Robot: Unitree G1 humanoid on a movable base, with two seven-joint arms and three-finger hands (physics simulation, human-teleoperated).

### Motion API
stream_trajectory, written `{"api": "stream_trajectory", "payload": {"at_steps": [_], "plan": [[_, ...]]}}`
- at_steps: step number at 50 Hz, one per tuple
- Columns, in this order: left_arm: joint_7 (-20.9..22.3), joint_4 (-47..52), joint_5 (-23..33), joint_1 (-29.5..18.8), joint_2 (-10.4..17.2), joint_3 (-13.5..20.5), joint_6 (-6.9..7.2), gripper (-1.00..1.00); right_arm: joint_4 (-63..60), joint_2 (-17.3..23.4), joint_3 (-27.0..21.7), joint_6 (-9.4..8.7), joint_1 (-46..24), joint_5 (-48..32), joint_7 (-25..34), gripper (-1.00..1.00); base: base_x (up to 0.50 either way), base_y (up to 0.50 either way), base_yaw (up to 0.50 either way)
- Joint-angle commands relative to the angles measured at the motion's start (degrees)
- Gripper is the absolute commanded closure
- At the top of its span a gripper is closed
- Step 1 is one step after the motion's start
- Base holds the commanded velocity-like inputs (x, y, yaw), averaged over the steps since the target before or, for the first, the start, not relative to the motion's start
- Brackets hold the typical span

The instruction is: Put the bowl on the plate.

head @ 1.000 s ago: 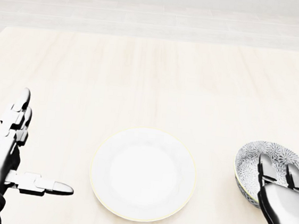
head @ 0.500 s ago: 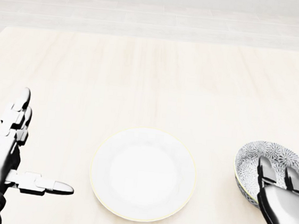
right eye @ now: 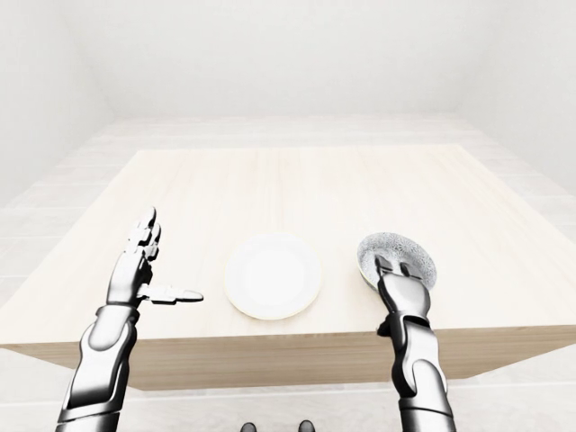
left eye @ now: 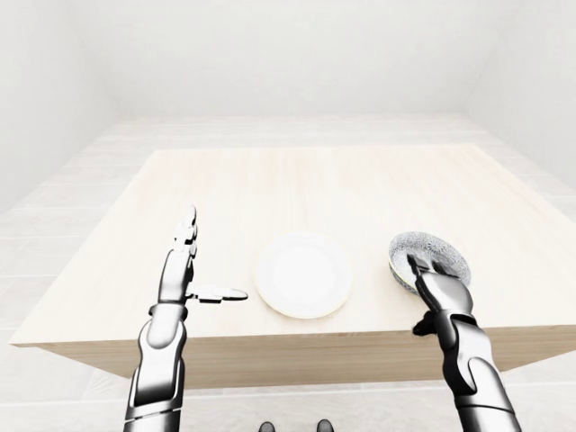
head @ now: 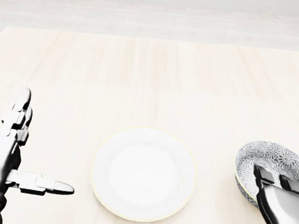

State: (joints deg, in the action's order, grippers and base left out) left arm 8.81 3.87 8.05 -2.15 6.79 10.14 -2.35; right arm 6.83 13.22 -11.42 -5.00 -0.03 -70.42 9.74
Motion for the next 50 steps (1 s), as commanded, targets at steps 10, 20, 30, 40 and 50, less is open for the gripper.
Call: {"api": "stream_trajectory", "payload": {"at_steps": [10, 20, 30, 40, 50], "plan": [[-0.09, -0.12, -0.04, 0.23, 0.0, 0.07, -0.33, -1.0, -1.48, -0.05, 0.02, 0.0, 0.61, -1.23, 0.99, -0.1, 0.0, 0.0, 0.0], [-0.21, -0.52, 0.08, -0.14, 0.06, 0.05, -0.28, -1.0, -0.8, -0.05, -0.15, 0.0, 0.47, -1.34, 0.63, -0.08, 0.0, 0.0, 0.0], [-0.52, -1.41, 0.23, -0.51, 0.16, -0.04, -0.58, -1.0, -2.06, 0.17, -0.43, 0.0, 0.87, -2.09, 1.7, 0.29, 0.0, 0.0, 0.0], [-0.41, -1.06, 0.03, -0.2, 0.22, 0.17, -0.62, -1.0, -4.17, -0.17, -0.85, 0.0, 1.75, -3.25, 2.86, 0.36, 0.0, 0.0, 0.0], [-0.44, -1.56, 0.06, -0.33, 0.25, 0.17, -0.88, -1.0, -5.36, -0.41, -1.33, 0.0, 2.16, -4.13, 3.78, 0.29, 0.0, 0.0, 0.0]]}}
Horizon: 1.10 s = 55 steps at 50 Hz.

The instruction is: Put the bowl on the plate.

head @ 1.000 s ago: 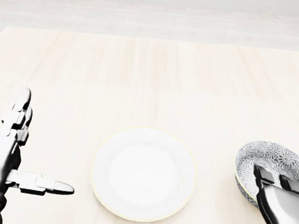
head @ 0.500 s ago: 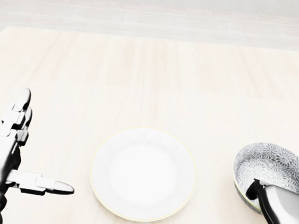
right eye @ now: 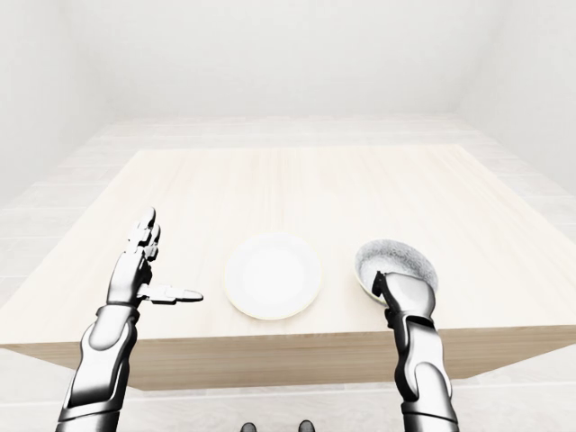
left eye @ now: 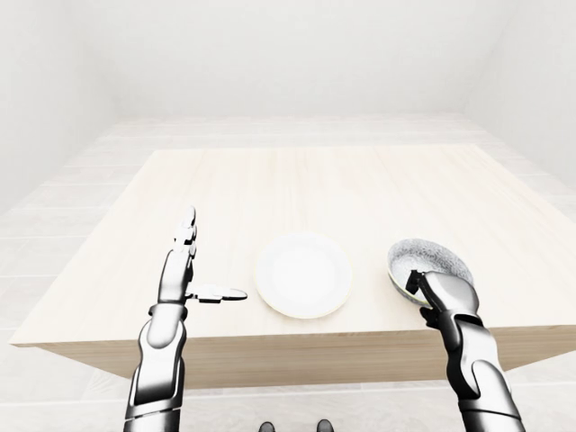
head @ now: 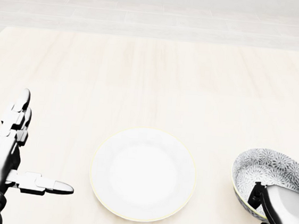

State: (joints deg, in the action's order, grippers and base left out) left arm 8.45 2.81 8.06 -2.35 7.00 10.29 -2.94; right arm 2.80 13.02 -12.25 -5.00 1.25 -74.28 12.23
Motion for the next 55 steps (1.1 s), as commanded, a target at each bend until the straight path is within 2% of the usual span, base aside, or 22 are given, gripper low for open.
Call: {"api": "stream_trajectory", "payload": {"at_steps": [1, 8, 18, 29, 39, 55], "plan": [[-0.1, -0.6, 0.06, -0.17, 0.05, 0.02, -0.33, -1.0, -1.46, -0.22, -0.57, 0.0, 0.89, -0.38, 1.41, 0.29, 0.0, 0.0, 0.0], [-0.04, 0.35, 0.02, -0.15, 0.08, 0.07, 0.47, -1.0, -4.72, 0.29, -1.14, 0.0, 1.14, -2.31, 4.58, 0.31, 0.0, 0.0, 0.0], [0.09, 0.86, 0.06, 0.05, 0.04, 0.07, 0.58, -1.0, -10.42, 0.22, -2.3, 0.0, 1.13, -7.13, 10.57, 0.33, 0.0, 0.0, 0.0], [-0.06, -0.7, 0.02, -0.62, 0.26, 0.23, -0.11, -1.0, -13.89, -0.4, -3.95, 0.0, 0.24, -11.29, 15.12, 0.34, 0.0, 0.0, 0.0], [-0.28, -1.54, 0.02, -0.88, 0.38, 0.18, -0.42, -1.0, -15.91, -1.54, -4.63, 0.0, -0.11, -13.27, 16.87, 0.34, 0.0, 0.0, 0.0], [-0.73, -2.79, 0.43, -1.15, 0.31, -0.32, -1.07, -1.0, -18.81, -2.82, -3.06, 0.0, -2.85, -17.32, 20.77, 0.34, 0.0, 0.0, 0.0]]}}
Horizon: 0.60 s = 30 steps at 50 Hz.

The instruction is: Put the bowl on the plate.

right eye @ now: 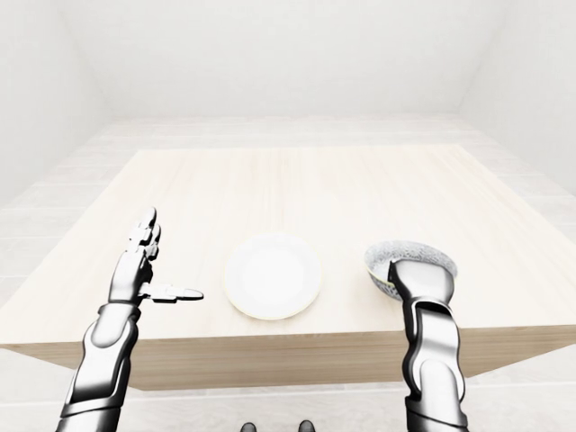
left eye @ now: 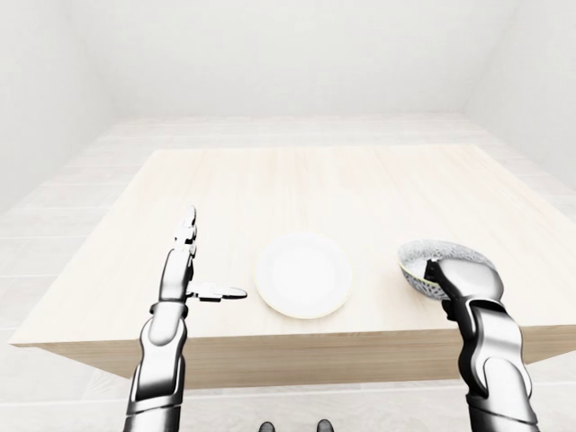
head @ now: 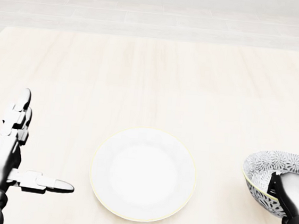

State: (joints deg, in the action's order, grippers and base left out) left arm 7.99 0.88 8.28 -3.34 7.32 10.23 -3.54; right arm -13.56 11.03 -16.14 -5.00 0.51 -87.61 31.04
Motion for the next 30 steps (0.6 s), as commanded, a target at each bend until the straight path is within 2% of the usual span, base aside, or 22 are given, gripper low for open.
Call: {"api": "stream_trajectory", "payload": {"at_steps": [1, 9, 30], "plan": [[-0.28, -0.79, 0.24, -0.12, -0.02, -0.29, -0.48, -1.0, -2.47, -0.9, 0.78, 0.0, -2.12, -4.07, 1.99, 0.34, 0.0, 0.0, 0.0], [-0.39, -1.82, 0.57, 0.07, -0.02, -0.51, -1.46, -1.0, -2.11, -2.36, 3.34, 0.0, -4.56, -5.62, 2.23, 0.33, 0.0, 0.0, 0.0], [-0.03, -2.94, 0.13, -0.32, 0.49, 0.03, -1.46, -1.0, -0.42, -5.28, 9.43, 0.0, -10.0, -7.25, 2.8, 0.34, 0.0, 0.0, 0.0]]}}
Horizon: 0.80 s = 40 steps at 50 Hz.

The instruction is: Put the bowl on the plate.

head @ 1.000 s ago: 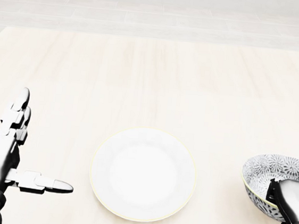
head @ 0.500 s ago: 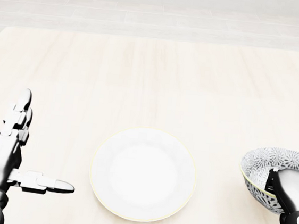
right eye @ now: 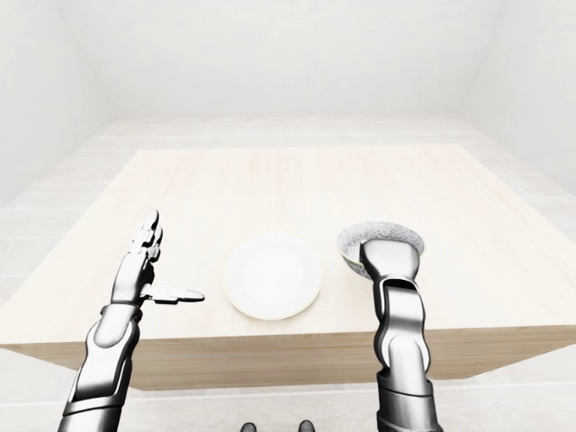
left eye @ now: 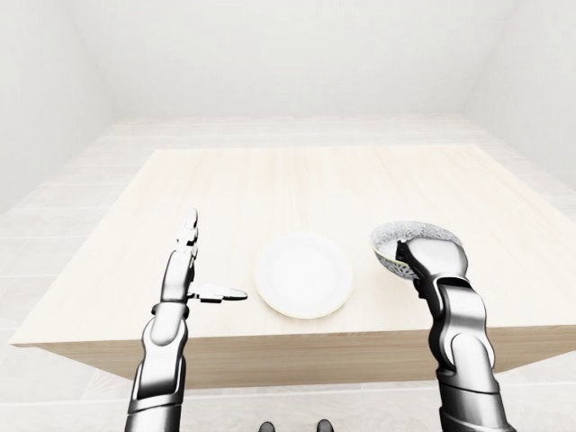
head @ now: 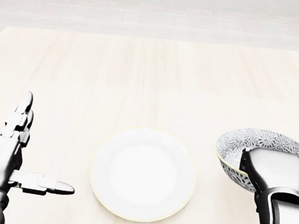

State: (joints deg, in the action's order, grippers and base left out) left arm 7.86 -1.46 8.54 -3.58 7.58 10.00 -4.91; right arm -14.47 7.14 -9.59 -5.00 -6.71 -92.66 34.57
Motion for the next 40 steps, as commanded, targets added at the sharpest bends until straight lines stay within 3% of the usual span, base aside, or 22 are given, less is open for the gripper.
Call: {"api": "stream_trajectory", "payload": {"at_steps": [1, 16, 40], "plan": [[0.04, -0.96, -0.07, -0.18, 0.25, 0.25, -0.09, -1.0, 0.65, -1.52, 3.28, 0.0, -3.01, -2.47, -0.81, 0.35, 0.0, 0.0, 0.0], [-0.17, -2.94, -0.12, -0.91, 0.46, 0.09, -0.09, -1.0, 1.33, -4.06, 7.23, 0.0, -5.79, -4.08, -0.51, 0.33, 0.0, 0.0, 0.0], [-0.46, -5.1, 0.19, -1.6, 0.89, 0.08, -0.09, -1.0, 4.68, -8.99, 13.6, 0.0, -8.92, -3.1, -5.25, 0.33, 0.0, 0.0, 0.0]]}}
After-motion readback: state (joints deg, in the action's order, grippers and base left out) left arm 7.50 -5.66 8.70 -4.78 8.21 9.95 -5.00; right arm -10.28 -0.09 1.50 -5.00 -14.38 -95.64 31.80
